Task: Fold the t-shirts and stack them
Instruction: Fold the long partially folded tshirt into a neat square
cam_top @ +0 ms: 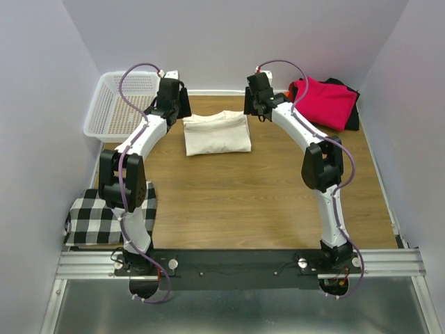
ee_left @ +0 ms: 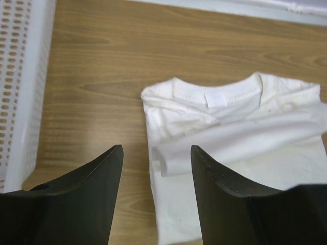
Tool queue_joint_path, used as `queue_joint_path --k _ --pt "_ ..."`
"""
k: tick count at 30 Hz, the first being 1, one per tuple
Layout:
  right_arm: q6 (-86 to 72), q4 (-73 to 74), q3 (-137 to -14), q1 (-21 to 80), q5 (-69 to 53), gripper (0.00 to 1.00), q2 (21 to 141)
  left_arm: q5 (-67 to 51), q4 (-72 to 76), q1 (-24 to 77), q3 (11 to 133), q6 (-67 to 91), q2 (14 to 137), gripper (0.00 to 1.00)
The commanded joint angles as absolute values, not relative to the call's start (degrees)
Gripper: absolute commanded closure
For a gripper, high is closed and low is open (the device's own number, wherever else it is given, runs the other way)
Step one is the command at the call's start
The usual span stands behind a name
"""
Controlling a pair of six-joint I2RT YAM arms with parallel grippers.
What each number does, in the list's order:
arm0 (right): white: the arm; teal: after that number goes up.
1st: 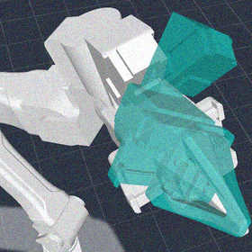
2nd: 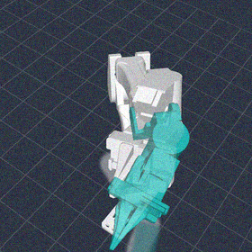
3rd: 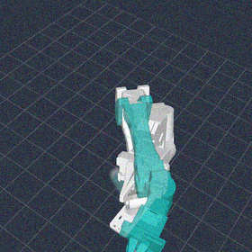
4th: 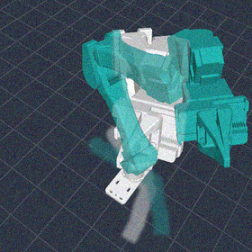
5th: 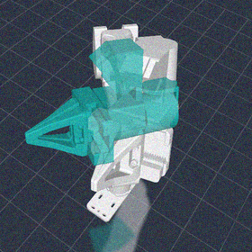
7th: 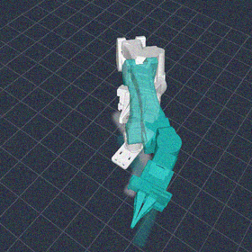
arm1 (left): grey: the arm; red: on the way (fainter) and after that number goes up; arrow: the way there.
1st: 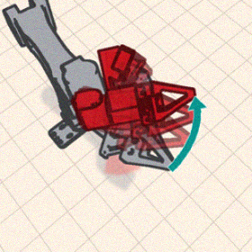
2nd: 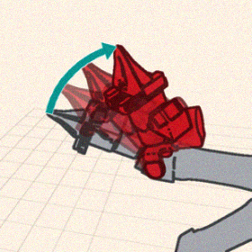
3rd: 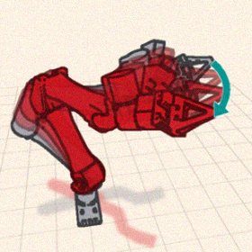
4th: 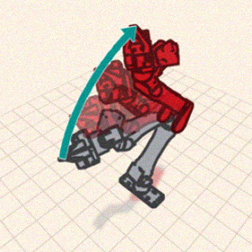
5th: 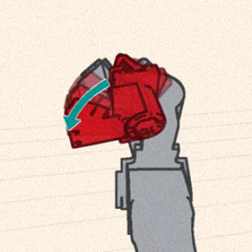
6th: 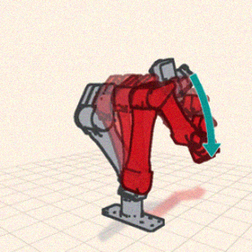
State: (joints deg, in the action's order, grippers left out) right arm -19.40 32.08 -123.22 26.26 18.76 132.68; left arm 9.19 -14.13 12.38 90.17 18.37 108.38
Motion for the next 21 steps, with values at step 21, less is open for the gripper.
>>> queue_joint_path --k 21 --pt "-21.9 31.8 -125.1 29.7 5.0 0.39 139.1 3.3 -19.2 17.4 96.6 18.6 122.2 0.43"
